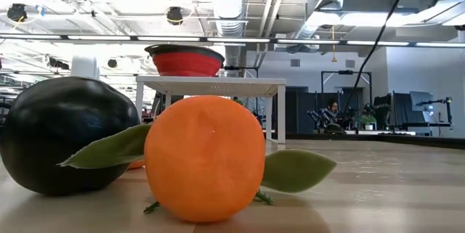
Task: Pick & Place Fruit
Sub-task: Put the plum into the basket
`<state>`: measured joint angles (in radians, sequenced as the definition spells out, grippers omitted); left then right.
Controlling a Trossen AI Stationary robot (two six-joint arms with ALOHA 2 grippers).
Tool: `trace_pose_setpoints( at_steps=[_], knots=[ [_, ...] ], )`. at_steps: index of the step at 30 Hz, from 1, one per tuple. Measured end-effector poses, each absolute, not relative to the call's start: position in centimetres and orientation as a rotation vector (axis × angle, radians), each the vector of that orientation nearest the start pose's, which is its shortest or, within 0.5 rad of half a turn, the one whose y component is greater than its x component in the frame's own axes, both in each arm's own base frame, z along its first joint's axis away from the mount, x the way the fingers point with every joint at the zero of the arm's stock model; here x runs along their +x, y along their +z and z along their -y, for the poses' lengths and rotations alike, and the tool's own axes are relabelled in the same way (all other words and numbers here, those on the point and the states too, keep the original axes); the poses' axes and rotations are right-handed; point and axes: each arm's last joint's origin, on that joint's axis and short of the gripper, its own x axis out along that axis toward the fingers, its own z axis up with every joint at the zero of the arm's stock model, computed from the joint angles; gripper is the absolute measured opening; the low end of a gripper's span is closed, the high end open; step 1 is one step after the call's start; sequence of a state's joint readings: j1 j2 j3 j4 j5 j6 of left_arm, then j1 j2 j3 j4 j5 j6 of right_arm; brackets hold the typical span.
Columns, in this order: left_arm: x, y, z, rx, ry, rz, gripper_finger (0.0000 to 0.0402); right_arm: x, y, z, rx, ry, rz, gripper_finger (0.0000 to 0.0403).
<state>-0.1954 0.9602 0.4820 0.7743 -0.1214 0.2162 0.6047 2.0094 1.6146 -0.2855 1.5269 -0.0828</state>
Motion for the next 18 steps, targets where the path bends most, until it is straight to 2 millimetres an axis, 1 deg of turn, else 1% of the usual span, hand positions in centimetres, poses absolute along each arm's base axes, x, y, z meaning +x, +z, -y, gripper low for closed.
trace_pose_setpoints(
  at_steps=[2,5,7,9,12,16,18],
  knots=[
    [19.8,31.0,2.1,0.202,0.089,0.247,0.0275,37.7,26.0,-21.9,-0.681,-0.883,-0.379,0.0324],
    [19.4,34.0,-1.0,0.236,0.274,0.079,0.0274,38.1,26.0,-21.2,-0.673,-0.892,-0.386,0.0322],
    [19.2,35.4,-3.4,0.245,0.390,-0.017,0.0274,38.4,26.0,-20.8,-0.666,-0.880,-0.396,0.0322],
    [19.3,36.5,-6.0,0.239,0.511,-0.069,0.0274,38.7,25.9,-20.5,-0.652,-0.860,-0.405,0.0322],
    [19.4,36.5,-10.3,0.202,0.642,-0.151,0.0274,39.0,25.8,-20.0,-0.622,-0.842,-0.409,0.0322],
    [19.9,34.7,-15.6,0.081,0.649,-0.221,0.0274,39.3,25.8,-19.6,-0.592,-0.814,-0.416,0.0322],
    [20.1,33.4,-17.7,0.031,0.664,-0.261,0.0274,39.4,25.7,-19.5,-0.589,-0.805,-0.419,0.0322]
  ],
)
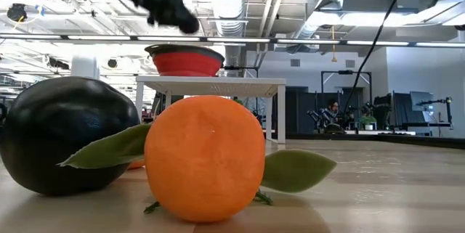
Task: Pick & Place Fruit
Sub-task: Put the plum into the basket, then put the orange into the red strainer bowl on the shelf
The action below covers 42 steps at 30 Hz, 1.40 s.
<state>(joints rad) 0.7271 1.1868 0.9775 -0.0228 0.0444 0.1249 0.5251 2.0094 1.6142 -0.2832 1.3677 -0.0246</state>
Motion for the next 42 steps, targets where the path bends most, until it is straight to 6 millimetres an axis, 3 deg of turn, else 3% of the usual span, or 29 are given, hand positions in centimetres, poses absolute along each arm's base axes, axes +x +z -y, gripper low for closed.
trace_pose_setpoints(
  at_steps=[4,8,29,36,42],
  knots=[
    [20.2,31.3,-20.5,-0.015,0.729,-0.316,0.0276,39.4,25.7,-19.6,-0.580,-0.798,-0.416,0.0322],
    [20.2,30.3,-21.9,-0.054,0.757,-0.327,0.0282,39.3,25.7,-19.6,-0.558,-0.800,-0.407,0.0322],
    [20.4,29.8,-22.1,-0.136,0.761,-0.325,0.0335,39.3,25.7,-19.7,-0.540,-0.799,-0.399,0.0322],
    [19.2,32.1,-20.5,-0.111,0.718,-0.259,0.0340,39.3,25.7,-19.7,-0.540,-0.797,-0.399,0.0322],
    [17.3,35.4,-15.9,-0.083,0.532,-0.186,0.0340,39.6,24.8,-19.2,-0.493,-0.714,-0.432,0.0322]
  ],
)
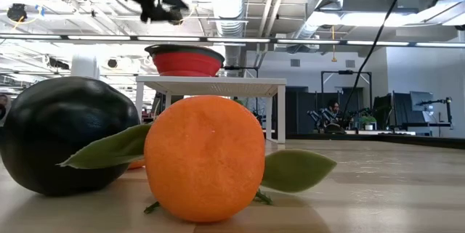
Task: Pick & Place Fruit
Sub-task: Put the orange into the red strainer bowl on the shelf
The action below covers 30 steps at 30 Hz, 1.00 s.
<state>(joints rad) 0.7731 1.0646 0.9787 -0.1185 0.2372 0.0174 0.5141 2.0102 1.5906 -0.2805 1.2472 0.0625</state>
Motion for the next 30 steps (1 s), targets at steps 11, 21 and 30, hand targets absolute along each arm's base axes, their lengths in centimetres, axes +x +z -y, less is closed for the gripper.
trace_pose_setpoints(
  at_steps=[11,21,30],
  knots=[
    [18.4,34.3,-3.6,0.017,-0.140,-0.158,0.0340,35.9,19.3,-17.2,-0.343,-0.750,-0.505,0.0316],
    [21.3,24.0,3.5,0.059,-0.335,-0.439,0.0340,29.7,19.0,-16.3,-0.040,-0.707,-0.515,0.0311],
    [21.9,16.9,8.8,0.165,-0.399,-0.691,0.0340,31.6,17.3,-16.2,-0.002,-0.674,-0.444,0.0311]
  ],
)
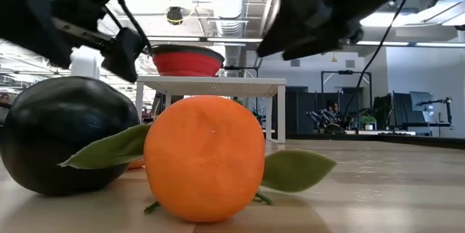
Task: Pick & Place Fruit
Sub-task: Put the orange into the red strainer bowl on the shelf
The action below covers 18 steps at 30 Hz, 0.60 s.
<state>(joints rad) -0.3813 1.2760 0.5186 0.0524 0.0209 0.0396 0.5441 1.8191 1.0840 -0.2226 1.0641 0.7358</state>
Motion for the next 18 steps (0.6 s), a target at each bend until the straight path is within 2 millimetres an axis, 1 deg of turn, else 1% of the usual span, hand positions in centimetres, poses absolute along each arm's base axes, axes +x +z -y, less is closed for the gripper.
trace_pose_setpoints(
  at_steps=[5,8,12,15,18],
  knots=[
    [22.7,14.9,12.1,0.148,-0.408,-0.637,0.0339,32.2,17.1,-16.8,-0.054,-0.616,-0.443,0.0311],
    [23.3,13.9,13.5,0.119,-0.351,-0.578,0.0331,32.1,17.3,-17.4,-0.057,-0.591,-0.430,0.0311],
    [24.0,12.7,14.3,0.059,-0.265,-0.526,0.0315,31.6,17.3,-18.2,-0.078,-0.561,-0.432,0.0311],
    [24.3,11.6,14.4,0.018,-0.214,-0.529,0.0303,31.4,17.3,-18.6,-0.083,-0.550,-0.433,0.0311],
    [24.6,10.6,14.5,-0.007,-0.202,-0.531,0.0295,31.3,17.3,-18.8,-0.099,-0.539,-0.437,0.0311]
  ],
)
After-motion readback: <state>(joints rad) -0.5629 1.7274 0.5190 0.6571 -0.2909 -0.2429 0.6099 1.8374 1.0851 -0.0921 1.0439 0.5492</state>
